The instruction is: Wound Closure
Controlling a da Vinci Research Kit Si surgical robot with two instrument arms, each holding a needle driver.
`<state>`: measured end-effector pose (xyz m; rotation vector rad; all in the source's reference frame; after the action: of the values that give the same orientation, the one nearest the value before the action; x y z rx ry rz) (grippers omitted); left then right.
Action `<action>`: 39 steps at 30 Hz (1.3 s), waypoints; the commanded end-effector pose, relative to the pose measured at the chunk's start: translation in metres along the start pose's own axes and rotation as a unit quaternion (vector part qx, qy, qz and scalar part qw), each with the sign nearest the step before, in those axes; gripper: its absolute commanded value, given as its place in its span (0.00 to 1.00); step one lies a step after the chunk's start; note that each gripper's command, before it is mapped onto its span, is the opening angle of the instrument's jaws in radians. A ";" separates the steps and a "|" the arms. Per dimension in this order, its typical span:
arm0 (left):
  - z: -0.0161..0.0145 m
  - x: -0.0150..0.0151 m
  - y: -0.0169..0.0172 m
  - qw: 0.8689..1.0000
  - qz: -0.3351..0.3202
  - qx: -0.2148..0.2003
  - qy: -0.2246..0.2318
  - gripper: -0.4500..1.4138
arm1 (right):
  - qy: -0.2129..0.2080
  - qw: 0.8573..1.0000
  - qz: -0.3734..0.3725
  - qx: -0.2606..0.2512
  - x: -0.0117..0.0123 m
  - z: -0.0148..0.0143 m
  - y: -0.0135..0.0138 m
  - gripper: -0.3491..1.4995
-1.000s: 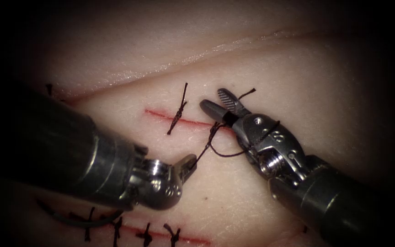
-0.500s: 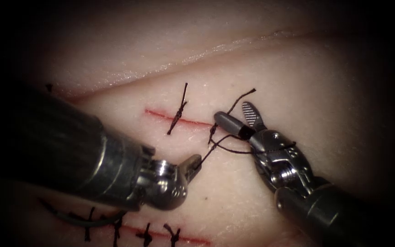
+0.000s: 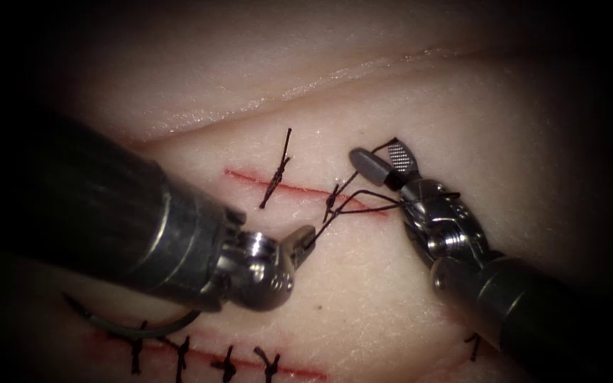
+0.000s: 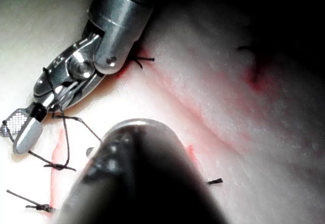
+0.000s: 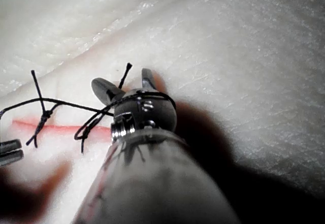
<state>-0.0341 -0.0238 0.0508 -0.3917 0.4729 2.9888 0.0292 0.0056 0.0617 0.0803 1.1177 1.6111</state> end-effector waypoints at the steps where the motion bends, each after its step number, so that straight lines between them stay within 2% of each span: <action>1: 0.0004 -0.0001 0.0005 1.000 -0.001 -0.004 0.003 0.00 | -0.001 1.000 -0.002 0.002 -0.0007 0.0011 -0.0003 0.54; 3: 0.0004 -0.0004 0.0002 1.000 -0.001 -0.007 0.007 0.00 | -0.001 1.000 -0.002 0.001 -0.0006 0.0013 -0.0004 0.42; 4: 0.0004 -0.0006 0.0000 1.000 0.000 -0.008 0.008 0.00 | 0.000 1.000 -0.002 -0.001 -0.0006 0.0013 -0.0005 0.26; 5: 0.0004 -0.0008 -0.0002 1.000 0.000 -0.009 0.008 0.00 | -0.001 1.000 0.001 -0.002 -0.0007 0.0014 -0.0006 0.06; 6: 0.0003 -0.0010 -0.0003 1.000 0.000 -0.010 0.009 0.00 | -0.001 1.000 0.001 -0.002 -0.0007 0.0013 -0.0008 0.00; 12: 0.0003 -0.0030 -0.0037 1.000 -0.001 -0.026 0.017 0.00 | 0.006 0.999 -0.043 -0.016 -0.0014 0.0011 -0.0023 0.00; 19: 0.0012 -0.0052 -0.0093 0.999 -0.011 -0.033 0.000 0.00 | 0.028 0.994 -0.103 -0.010 -0.0010 0.0000 -0.0035 0.00; 25: 0.0032 -0.0067 -0.0150 0.999 -0.020 -0.042 -0.017 0.00 | 0.037 0.986 -0.163 0.006 -0.0012 -0.0011 -0.0045 0.00; 32: 0.0062 -0.0081 -0.0195 0.998 -0.028 -0.043 -0.026 0.00 | 0.048 0.977 -0.208 0.030 -0.0025 -0.0024 -0.0050 0.00; 39: 0.0090 -0.0091 -0.0245 0.998 -0.047 -0.034 -0.027 0.00 | 0.032 0.968 -0.240 0.061 -0.0042 -0.0029 -0.0046 0.00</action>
<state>-0.0237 0.0035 0.0538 -0.3335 0.3425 2.9117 0.0316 0.0006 0.0583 -0.1553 1.1803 1.1164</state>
